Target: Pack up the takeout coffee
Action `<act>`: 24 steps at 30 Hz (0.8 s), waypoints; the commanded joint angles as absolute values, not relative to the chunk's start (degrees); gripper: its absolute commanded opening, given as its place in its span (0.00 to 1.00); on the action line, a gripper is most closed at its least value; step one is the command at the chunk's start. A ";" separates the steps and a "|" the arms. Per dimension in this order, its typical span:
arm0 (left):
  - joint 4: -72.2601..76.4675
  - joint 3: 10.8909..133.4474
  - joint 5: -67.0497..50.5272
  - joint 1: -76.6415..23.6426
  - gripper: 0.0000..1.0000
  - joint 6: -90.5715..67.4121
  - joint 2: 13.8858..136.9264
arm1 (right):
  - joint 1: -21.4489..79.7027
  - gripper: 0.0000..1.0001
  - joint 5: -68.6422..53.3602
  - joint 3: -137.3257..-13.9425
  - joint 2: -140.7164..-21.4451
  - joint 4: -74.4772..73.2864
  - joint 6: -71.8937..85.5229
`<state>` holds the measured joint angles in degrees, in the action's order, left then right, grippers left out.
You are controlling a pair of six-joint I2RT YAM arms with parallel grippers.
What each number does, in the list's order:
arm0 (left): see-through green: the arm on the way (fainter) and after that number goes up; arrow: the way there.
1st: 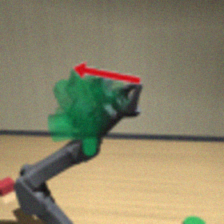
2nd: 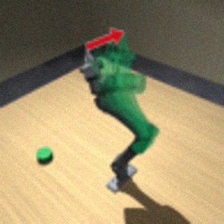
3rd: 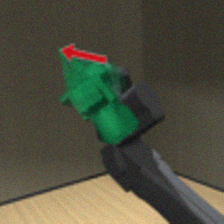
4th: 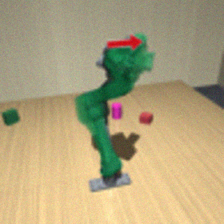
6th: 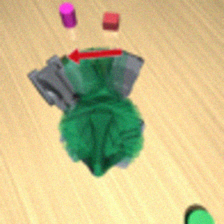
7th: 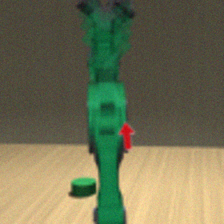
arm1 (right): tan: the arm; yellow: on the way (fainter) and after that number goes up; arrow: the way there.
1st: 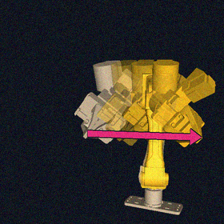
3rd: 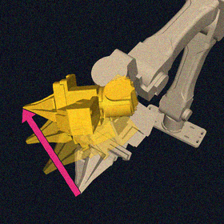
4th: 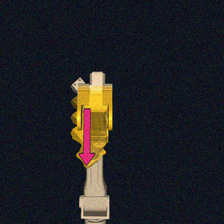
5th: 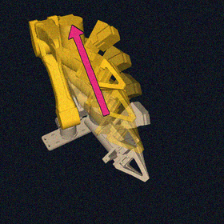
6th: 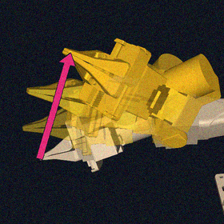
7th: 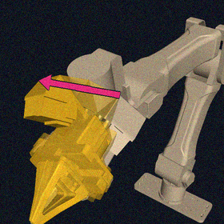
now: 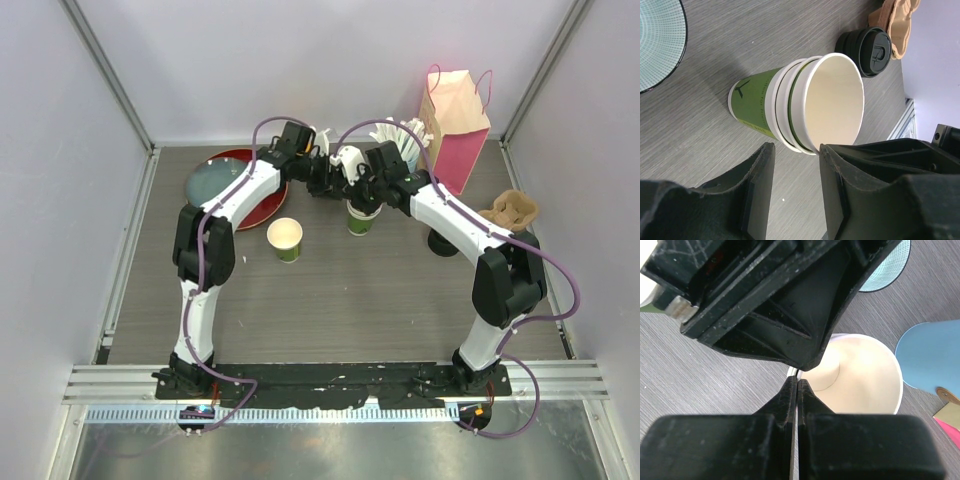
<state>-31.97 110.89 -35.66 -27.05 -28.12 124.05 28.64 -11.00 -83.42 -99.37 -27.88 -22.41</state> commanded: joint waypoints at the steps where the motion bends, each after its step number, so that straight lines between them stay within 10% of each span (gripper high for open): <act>1: -31.99 113.03 -36.30 -27.25 0.43 -27.95 125.07 | 28.83 0.01 -11.60 -84.55 -97.73 -25.58 -22.85; 24: -31.90 111.79 -35.24 -26.54 0.44 -26.98 124.45 | 28.83 0.01 -10.28 -84.72 -98.26 -25.84 -22.50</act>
<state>-33.06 111.07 -35.07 -25.43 -27.66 124.27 28.67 -10.39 -83.42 -99.37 -27.83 -22.39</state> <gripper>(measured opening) 0.447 0.039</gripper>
